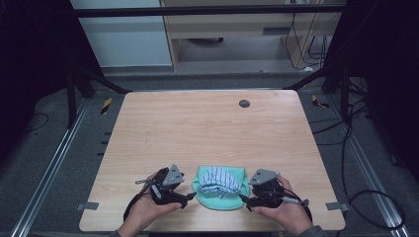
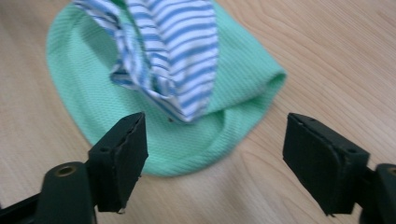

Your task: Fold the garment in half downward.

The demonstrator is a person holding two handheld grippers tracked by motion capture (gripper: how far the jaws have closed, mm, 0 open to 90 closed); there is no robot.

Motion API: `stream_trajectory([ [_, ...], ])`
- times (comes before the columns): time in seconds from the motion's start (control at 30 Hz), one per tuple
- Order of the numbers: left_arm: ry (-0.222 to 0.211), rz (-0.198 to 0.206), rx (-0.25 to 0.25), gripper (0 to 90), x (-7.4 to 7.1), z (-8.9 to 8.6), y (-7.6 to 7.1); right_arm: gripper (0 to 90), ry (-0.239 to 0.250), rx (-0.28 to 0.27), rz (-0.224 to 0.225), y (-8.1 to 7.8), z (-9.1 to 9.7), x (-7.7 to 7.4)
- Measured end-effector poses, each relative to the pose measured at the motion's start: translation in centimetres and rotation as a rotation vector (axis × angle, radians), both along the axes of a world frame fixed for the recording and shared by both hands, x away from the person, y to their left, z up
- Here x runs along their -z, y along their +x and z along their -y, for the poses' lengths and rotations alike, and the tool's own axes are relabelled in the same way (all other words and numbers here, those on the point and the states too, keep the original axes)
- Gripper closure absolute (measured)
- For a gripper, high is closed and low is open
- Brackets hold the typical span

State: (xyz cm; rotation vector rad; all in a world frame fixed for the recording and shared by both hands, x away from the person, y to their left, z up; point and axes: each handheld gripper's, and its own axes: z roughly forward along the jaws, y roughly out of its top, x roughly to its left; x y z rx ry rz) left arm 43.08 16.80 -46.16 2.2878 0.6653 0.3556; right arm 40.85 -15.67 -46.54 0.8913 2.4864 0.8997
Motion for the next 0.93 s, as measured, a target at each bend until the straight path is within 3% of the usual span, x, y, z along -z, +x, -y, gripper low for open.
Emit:
stream_trajectory([
  [0.2,0.011,-0.018,-0.106,13.5,0.3,-2.8,2.3,15.6,0.029,0.080,-0.016,1.2,2.2,0.2],
  [0.3,0.008,-0.038,-0.165,10.9,0.9,-4.5,3.6,13.0,0.043,0.146,-0.024,2.1,3.5,0.6],
  [0.33,0.008,-0.038,-0.165,10.5,0.9,-4.5,3.6,13.0,0.043,0.146,-0.024,2.1,3.5,0.6],
  [0.43,0.015,-0.059,-0.255,8.3,2.2,-6.9,5.3,7.9,0.070,0.263,-0.026,3.7,5.1,1.4],
  [0.53,0.026,-0.055,-0.313,8.0,3.0,-8.1,6.3,6.0,0.067,0.333,-0.029,4.9,5.8,2.2],
  [0.6,0.010,-0.065,-0.350,8.0,3.6,-8.7,6.8,6.4,0.065,0.389,-0.030,5.7,6.0,2.8],
  [0.77,-0.003,-0.047,-0.374,5.7,4.2,-9.2,7.3,2.4,0.090,0.448,-0.055,6.8,6.1,4.1],
  [0.83,-0.030,-0.019,-0.377,2.8,4.6,-9.4,7.5,0.9,0.112,0.469,-0.024,7.2,6.2,4.5],
  [0.93,-0.032,-0.019,-0.381,0.7,4.7,-9.6,7.7,0.1,0.129,0.485,0.000,7.4,6.3,4.7],
])
